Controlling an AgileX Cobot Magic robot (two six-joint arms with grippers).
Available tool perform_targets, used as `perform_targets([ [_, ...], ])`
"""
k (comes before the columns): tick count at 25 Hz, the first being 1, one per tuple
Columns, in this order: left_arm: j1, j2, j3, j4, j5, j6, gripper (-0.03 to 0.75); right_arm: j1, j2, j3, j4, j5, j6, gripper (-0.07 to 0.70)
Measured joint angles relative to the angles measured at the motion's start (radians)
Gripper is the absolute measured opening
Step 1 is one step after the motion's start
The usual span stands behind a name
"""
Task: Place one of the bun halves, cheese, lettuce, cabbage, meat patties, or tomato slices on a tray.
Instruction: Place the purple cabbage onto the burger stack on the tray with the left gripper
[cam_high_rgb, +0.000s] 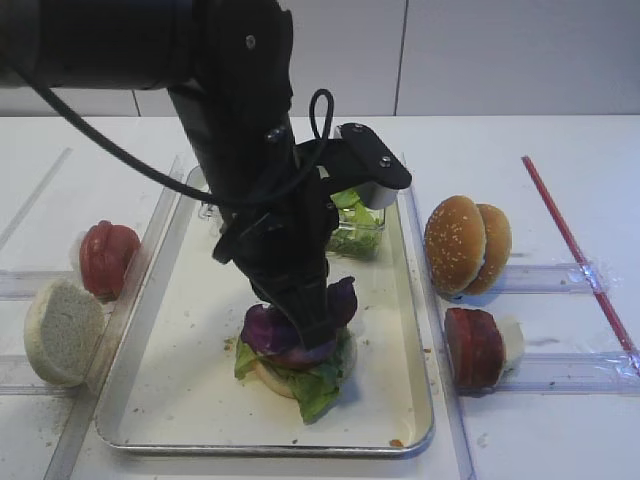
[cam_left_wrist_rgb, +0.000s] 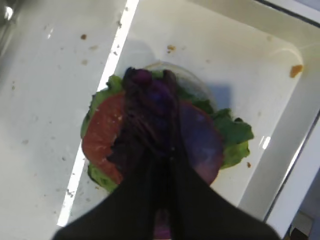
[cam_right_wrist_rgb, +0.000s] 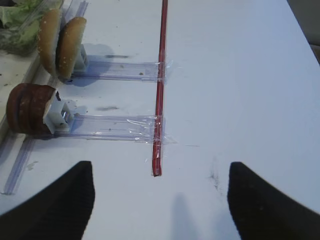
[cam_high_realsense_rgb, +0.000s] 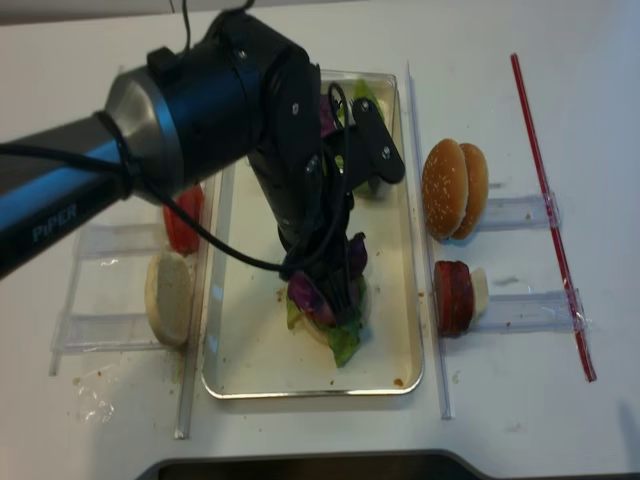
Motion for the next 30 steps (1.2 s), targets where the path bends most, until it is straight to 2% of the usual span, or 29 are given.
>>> perform_targets([
  [11, -0.010, 0.003, 0.000, -0.002, 0.008, 0.008, 0.001, 0.000, 0.000, 0.000, 0.000, 0.000, 0.000, 0.561],
  [17, -0.010, 0.003, 0.000, -0.005, 0.045, 0.009, 0.010, 0.000, 0.000, 0.000, 0.000, 0.000, 0.000, 0.561],
  [22, -0.010, 0.003, 0.000, -0.006, 0.058, 0.009, 0.069, 0.000, 0.000, 0.000, 0.000, 0.000, 0.000, 0.561],
  [30, -0.010, 0.003, 0.000, -0.008, 0.017, -0.006, 0.168, 0.000, 0.000, 0.000, 0.000, 0.000, 0.004, 0.561],
])
